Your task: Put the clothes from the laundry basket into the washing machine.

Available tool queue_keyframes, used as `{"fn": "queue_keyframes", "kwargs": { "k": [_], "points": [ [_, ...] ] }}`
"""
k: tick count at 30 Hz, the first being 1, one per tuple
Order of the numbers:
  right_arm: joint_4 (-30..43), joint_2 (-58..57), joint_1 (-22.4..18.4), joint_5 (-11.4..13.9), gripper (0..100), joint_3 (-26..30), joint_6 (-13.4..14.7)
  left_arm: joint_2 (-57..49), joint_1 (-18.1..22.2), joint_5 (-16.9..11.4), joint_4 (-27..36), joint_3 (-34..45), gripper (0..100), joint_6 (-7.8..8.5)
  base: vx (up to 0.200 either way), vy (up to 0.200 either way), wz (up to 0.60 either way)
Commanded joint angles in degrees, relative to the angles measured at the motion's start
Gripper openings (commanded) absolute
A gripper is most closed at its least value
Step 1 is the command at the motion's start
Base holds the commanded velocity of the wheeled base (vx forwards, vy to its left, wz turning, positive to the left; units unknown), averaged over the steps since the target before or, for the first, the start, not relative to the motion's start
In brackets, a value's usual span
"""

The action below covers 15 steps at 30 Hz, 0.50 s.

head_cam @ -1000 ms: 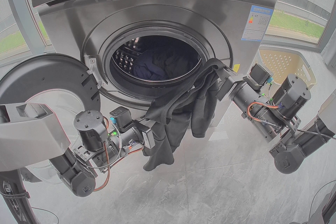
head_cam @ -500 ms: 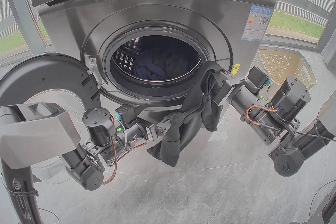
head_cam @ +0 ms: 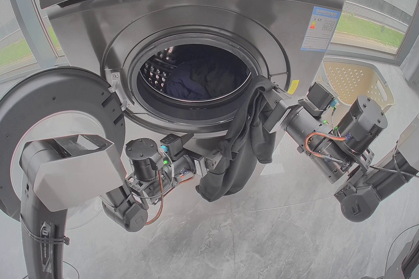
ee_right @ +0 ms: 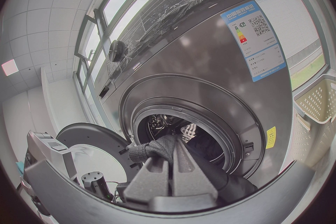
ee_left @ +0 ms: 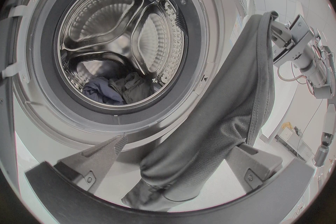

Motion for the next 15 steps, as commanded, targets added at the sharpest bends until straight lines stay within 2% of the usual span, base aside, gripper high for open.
{"fn": "queue_keyframes", "kwargs": {
  "k": [1, 6, 8, 15],
  "points": [
    [-0.02, 0.02, 0.08, 0.05, 0, -0.02, -0.01, 1.87, -0.84, 0.05, -0.03, -0.58, 100, -0.02, 0.0, 0.0, 0.0],
    [-0.02, 0.11, 0.08, -0.04, 0, -0.11, -0.01, 1.96, -2.25, -0.48, -0.03, -0.85, 100, 0.07, 0.0, 0.0, 0.0],
    [-0.02, 0.2, 0.08, -0.04, 0, -0.2, -0.01, 2.13, -3.39, -1.8, 0.14, -1.02, 100, -0.02, 0.0, 0.0, 0.0],
    [-0.02, 0.2, 0.35, -0.04, 0, -0.28, -0.01, 4.15, -4.71, -1.88, 0.85, -4.1, 100, -0.02, 0.0, 0.0, 0.0]
  ]
}}
